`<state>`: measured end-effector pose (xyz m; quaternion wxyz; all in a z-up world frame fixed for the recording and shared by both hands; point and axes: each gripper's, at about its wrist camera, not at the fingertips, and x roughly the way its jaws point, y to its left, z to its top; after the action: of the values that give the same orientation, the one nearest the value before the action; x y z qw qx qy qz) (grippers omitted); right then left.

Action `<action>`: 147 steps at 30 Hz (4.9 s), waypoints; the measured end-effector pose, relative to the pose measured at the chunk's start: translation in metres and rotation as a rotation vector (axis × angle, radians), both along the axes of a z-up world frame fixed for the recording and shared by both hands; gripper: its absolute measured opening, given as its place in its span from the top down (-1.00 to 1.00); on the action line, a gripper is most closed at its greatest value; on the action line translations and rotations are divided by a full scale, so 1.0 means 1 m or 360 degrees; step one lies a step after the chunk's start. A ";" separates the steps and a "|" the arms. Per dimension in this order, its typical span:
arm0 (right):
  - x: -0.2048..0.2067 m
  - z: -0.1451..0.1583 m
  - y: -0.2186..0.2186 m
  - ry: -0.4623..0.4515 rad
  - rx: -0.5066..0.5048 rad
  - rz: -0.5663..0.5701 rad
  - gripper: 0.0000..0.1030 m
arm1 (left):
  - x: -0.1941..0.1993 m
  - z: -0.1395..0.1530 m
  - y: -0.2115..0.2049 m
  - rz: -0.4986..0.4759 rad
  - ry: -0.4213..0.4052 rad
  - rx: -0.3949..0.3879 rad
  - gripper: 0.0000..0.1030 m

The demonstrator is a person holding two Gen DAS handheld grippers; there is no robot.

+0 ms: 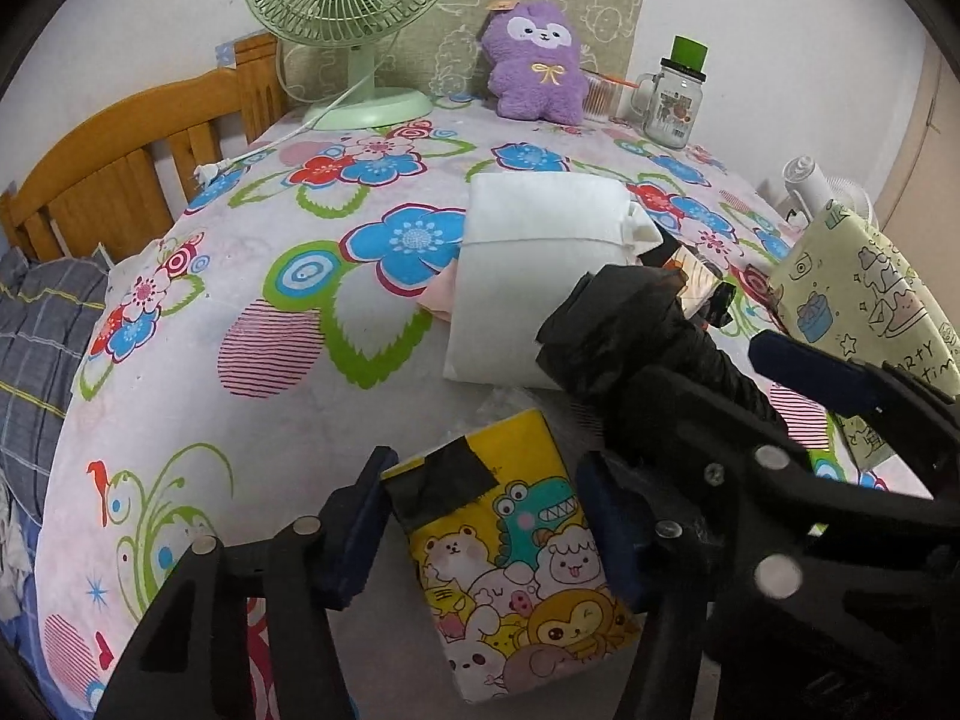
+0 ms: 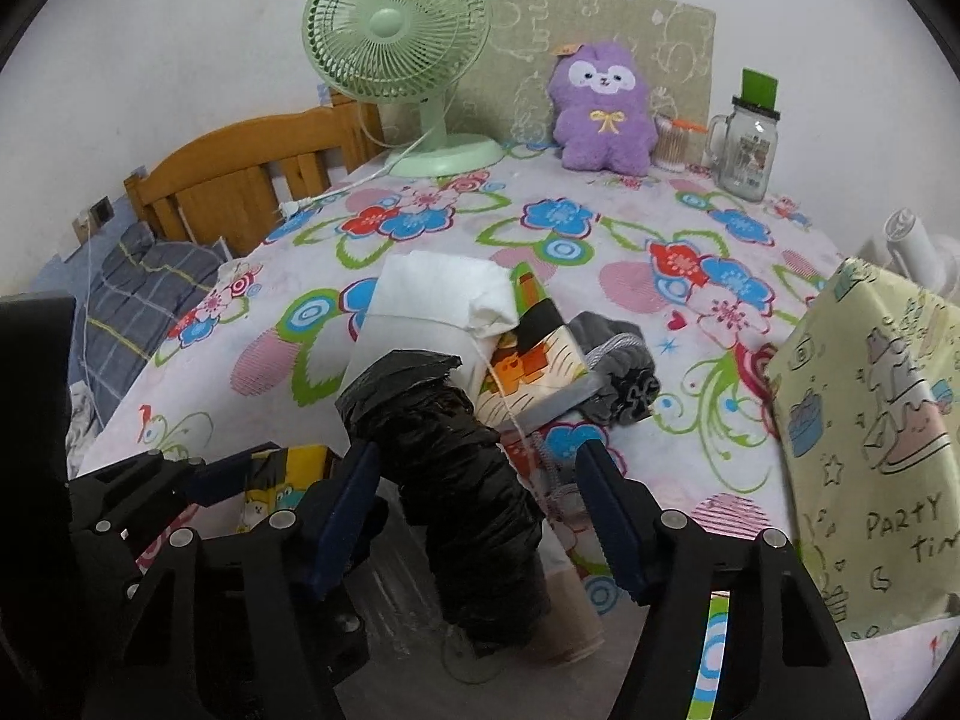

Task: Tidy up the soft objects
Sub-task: 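Grasp the black plastic bundle with the right gripper while the left grasps the yellow cartoon box, then lift and carry the black bundle with the right gripper while the left carries the yellow box to the basket, then open the right gripper over the basket while the left releases the yellow box inside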

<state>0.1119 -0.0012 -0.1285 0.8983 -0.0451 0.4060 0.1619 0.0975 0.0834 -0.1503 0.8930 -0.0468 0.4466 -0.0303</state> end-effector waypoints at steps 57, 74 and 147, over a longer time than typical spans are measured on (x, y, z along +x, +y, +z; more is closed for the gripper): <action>-0.033 0.052 -0.058 -0.0104 0.0116 -0.0156 0.39 | -0.026 0.067 -0.065 -0.0133 -0.0292 0.0141 -0.10; -0.044 0.098 -0.104 -0.0217 0.0127 -0.0250 0.39 | -0.027 0.114 -0.111 -0.0209 -0.0422 0.0195 -0.10; 0.038 0.076 -0.281 -0.0058 0.0140 -0.0677 -0.54 | 0.070 0.089 -0.251 -0.0500 -0.0289 0.0279 -0.89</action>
<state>0.1498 -0.2824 -0.0525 0.9205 0.0779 0.3827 -0.0146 0.1679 -0.1673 -0.0615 0.9146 0.1043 0.3669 -0.1344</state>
